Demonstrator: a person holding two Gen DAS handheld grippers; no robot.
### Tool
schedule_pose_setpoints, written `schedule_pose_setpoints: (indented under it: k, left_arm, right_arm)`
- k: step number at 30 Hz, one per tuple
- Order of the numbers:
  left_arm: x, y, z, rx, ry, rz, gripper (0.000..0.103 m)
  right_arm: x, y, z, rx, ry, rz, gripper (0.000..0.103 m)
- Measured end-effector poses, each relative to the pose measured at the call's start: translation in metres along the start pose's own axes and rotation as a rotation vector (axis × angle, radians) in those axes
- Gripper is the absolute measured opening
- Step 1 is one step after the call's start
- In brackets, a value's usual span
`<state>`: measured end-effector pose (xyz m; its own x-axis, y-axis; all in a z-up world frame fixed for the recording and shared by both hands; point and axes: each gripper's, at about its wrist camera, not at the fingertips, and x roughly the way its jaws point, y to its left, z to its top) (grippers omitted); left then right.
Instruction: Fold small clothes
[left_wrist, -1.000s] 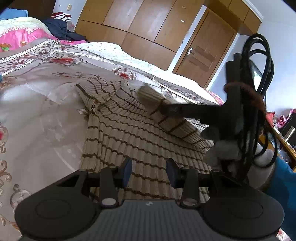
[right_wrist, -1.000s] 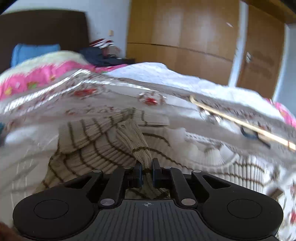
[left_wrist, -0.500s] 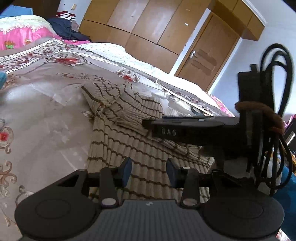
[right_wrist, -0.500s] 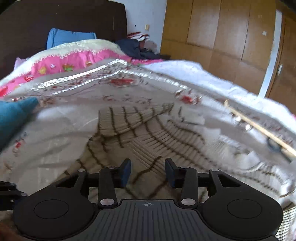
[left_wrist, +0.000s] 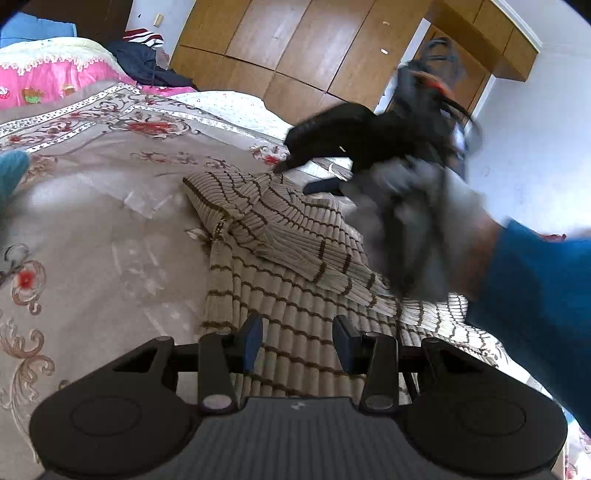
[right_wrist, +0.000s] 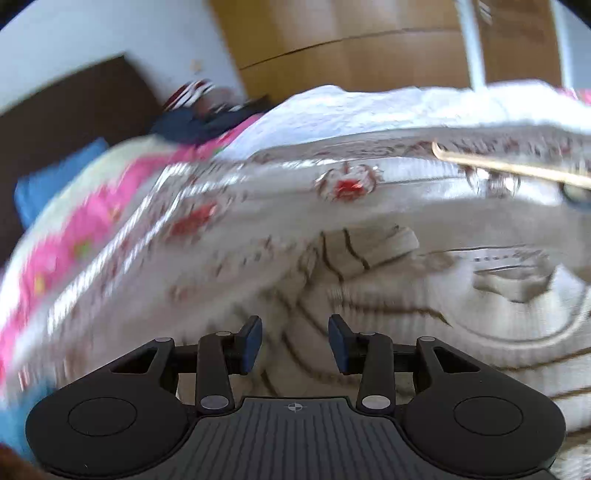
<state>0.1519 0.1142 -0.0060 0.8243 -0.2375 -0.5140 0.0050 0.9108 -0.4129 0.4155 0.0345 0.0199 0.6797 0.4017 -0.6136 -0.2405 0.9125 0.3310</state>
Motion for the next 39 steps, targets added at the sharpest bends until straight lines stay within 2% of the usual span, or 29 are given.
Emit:
schedule_pose_setpoints:
  k: [2, 7, 10, 12, 13, 14, 16, 18, 21, 24, 27, 28, 30, 32, 35, 39]
  left_arm:
    - [0.002, 0.002, 0.000, -0.008, 0.002, 0.003, 0.052]
    - [0.006, 0.012, 0.000, -0.049, 0.000, 0.012, 0.052]
    - [0.008, 0.016, 0.000, -0.063, -0.001, 0.019, 0.052]
    - [0.008, 0.016, -0.002, -0.062, -0.006, 0.022, 0.052]
    - [0.008, 0.015, -0.003, -0.058, -0.008, 0.023, 0.052]
    - [0.008, 0.014, -0.003, -0.052, -0.010, 0.026, 0.052]
    - [0.009, 0.012, -0.005, -0.040, -0.011, 0.029, 0.054]
    - [0.009, 0.011, -0.006, -0.030, -0.012, 0.029, 0.056]
    - [0.009, 0.009, -0.007, -0.021, -0.017, 0.027, 0.056]
    - [0.009, 0.009, -0.006, -0.019, -0.016, 0.024, 0.056]
    - [0.010, 0.009, -0.007, -0.015, -0.009, 0.021, 0.057]
    - [0.010, 0.007, -0.008, -0.011, -0.005, 0.023, 0.057]
    - [0.011, 0.004, -0.009, 0.006, -0.002, 0.031, 0.058]
    - [0.010, 0.001, -0.011, 0.021, -0.003, 0.041, 0.058]
    - [0.013, -0.002, -0.012, 0.042, -0.004, 0.055, 0.058]
    - [0.015, -0.005, -0.014, 0.066, -0.004, 0.060, 0.062]
  right_arm:
    - [0.016, 0.000, 0.008, 0.032, -0.019, -0.016, 0.040]
    - [0.053, -0.004, 0.010, 0.097, -0.001, -0.081, 0.041]
    - [0.064, -0.006, 0.011, 0.130, 0.018, -0.072, 0.043]
    - [0.065, -0.002, 0.013, 0.100, 0.035, -0.083, 0.037]
    - [0.063, 0.001, 0.014, 0.063, 0.036, -0.081, 0.024]
    - [0.061, 0.005, 0.015, 0.029, 0.040, -0.079, 0.005]
    - [0.051, 0.007, 0.016, 0.017, 0.025, -0.068, 0.006]
    - [0.029, 0.005, 0.018, 0.019, -0.030, -0.045, 0.006]
    - [-0.026, -0.012, 0.012, 0.101, -0.142, -0.002, 0.006]
    - [-0.095, -0.025, -0.018, 0.105, -0.271, -0.021, 0.006]
    - [-0.147, -0.035, -0.064, 0.015, -0.360, -0.153, 0.009]
    - [-0.150, -0.039, -0.081, -0.035, -0.338, -0.205, 0.014]
    - [-0.138, -0.053, -0.105, -0.067, -0.231, -0.266, 0.014]
    - [-0.127, -0.077, -0.122, 0.034, -0.129, -0.263, 0.014]
    - [-0.132, -0.101, -0.124, 0.197, -0.142, -0.205, 0.018]
    - [-0.146, -0.120, -0.117, 0.242, -0.183, -0.203, 0.032]
